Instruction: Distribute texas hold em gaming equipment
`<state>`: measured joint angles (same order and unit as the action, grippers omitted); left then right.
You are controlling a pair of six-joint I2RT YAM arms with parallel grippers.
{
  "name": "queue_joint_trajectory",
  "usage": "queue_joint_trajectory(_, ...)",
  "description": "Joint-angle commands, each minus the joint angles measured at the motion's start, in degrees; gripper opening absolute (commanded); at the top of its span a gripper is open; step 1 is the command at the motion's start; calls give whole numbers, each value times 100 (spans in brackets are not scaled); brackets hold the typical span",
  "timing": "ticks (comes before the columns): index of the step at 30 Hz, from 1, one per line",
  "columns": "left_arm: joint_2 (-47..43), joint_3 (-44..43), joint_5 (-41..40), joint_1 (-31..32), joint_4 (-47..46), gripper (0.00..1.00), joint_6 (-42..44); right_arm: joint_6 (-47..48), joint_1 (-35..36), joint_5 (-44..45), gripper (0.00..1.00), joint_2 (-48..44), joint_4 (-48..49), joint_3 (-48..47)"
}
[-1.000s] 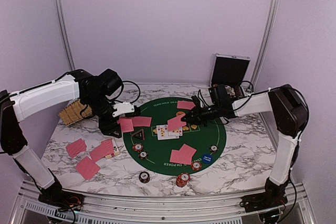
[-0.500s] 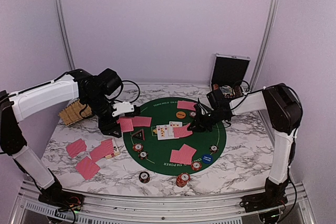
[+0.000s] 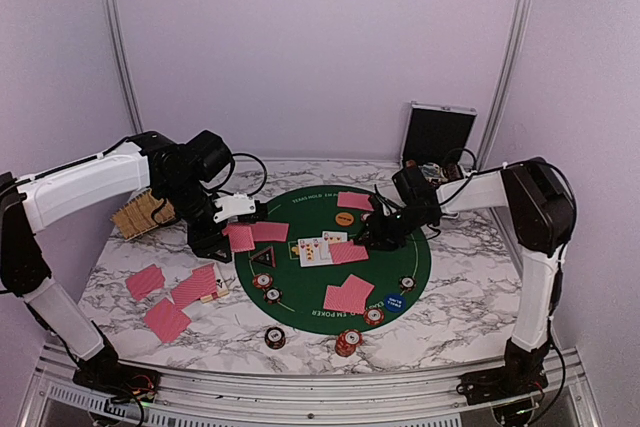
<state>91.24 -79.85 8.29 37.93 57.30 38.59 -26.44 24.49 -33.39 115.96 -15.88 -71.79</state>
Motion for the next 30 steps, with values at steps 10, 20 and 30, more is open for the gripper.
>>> queue_joint_trajectory(10, -72, -142, 160, -32, 167, 63, -14, -663, 305, 318, 79, -1248, 628, 287)
queue_joint_trajectory(20, -120, -180, 215, -32, 166, 63, -106, -2809, 1722, -835, 91, -898, 3225, 374)
queue_joint_trajectory(30, -141, -205, 251, -33, 168, 63, -89, -3996, 2340, -1135, 92, -171, 4944, 294)
